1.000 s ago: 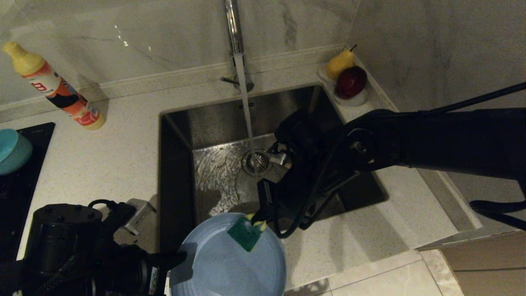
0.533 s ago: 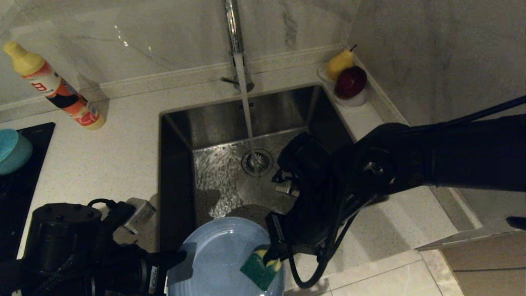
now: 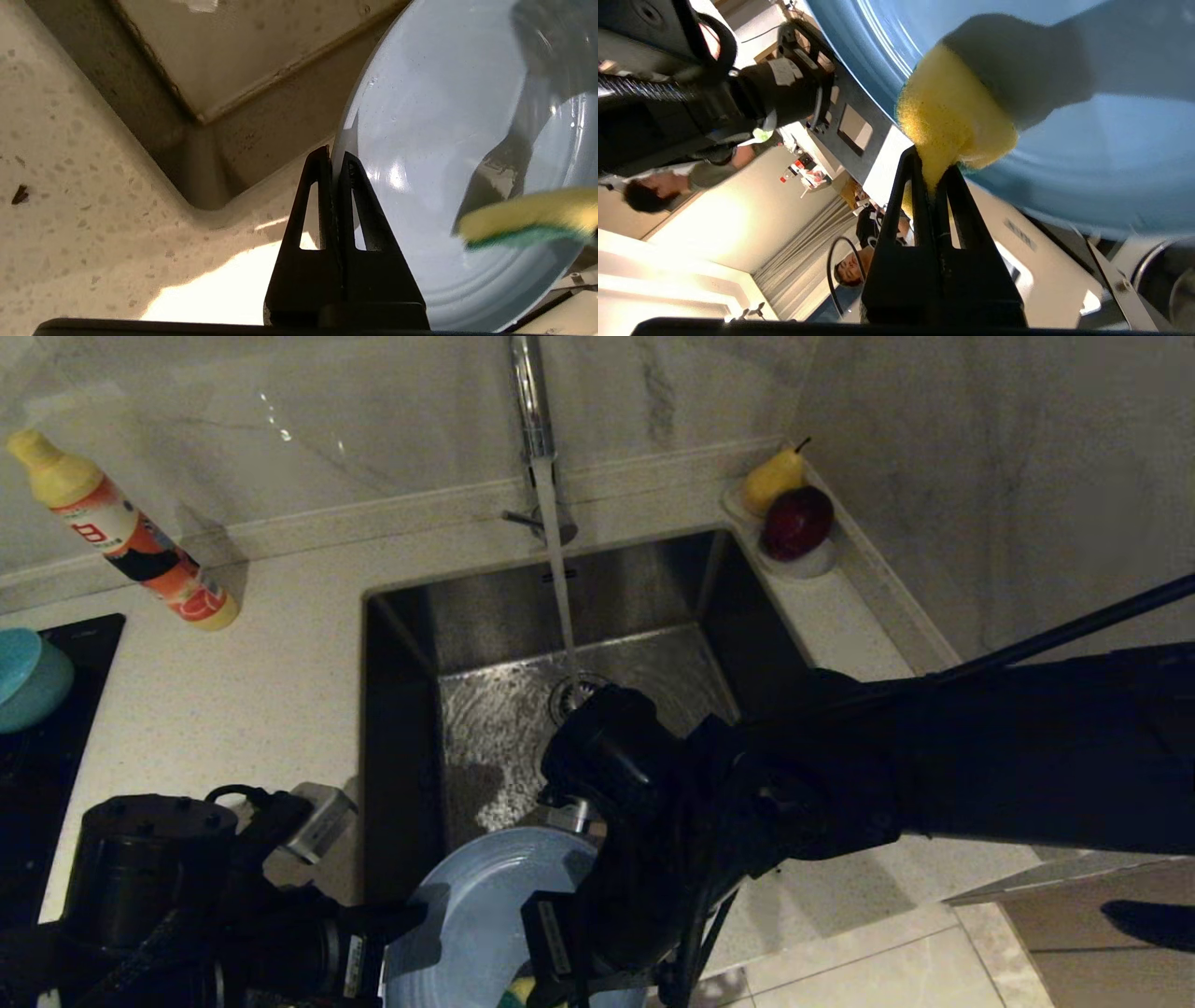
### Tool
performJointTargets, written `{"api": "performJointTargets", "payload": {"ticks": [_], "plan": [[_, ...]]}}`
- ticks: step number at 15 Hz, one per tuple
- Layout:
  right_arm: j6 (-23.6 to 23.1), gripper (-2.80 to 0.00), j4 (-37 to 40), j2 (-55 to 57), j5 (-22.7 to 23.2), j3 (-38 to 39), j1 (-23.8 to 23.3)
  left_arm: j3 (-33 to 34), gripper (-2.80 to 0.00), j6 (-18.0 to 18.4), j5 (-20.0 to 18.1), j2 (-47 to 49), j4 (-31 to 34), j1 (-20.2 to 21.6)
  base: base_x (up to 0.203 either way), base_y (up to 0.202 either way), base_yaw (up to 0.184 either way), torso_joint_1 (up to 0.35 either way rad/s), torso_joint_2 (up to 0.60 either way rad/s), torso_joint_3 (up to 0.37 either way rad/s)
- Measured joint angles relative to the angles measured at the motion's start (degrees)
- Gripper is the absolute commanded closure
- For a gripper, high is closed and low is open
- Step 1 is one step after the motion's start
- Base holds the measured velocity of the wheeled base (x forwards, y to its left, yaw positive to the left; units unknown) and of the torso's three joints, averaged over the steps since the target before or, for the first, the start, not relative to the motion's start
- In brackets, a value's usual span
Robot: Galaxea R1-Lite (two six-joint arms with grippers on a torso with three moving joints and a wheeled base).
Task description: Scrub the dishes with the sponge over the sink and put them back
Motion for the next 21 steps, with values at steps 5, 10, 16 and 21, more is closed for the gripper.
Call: {"api": "performJointTargets", "payload": {"ticks": [5,10,16,21], "plan": [[0.2,0.00,-0.1,3.5,-0.1,-5.7,0.3,0.5,0.00,0.0,-0.1,0.4,-0.4,0.0,0.000,0.000,0.000,0.000,0.00,0.000],[0.2,0.00,-0.1,5.6,-0.3,-10.1,-3.8,1.3,0.00,0.0,-0.1,0.5,-0.4,0.0,0.000,0.000,0.000,0.000,0.00,0.000],[-0.1,0.00,1.1,1.2,-0.1,-6.4,-7.9,1.3,0.00,0.0,0.0,0.2,-0.4,0.0,0.000,0.000,0.000,0.000,0.00,0.000],[-0.2,0.00,1.0,-4.0,0.1,2.5,-3.9,1.4,0.00,-0.9,0.3,-0.8,-0.4,0.1,0.000,0.000,0.000,0.000,0.00,0.000]]}}
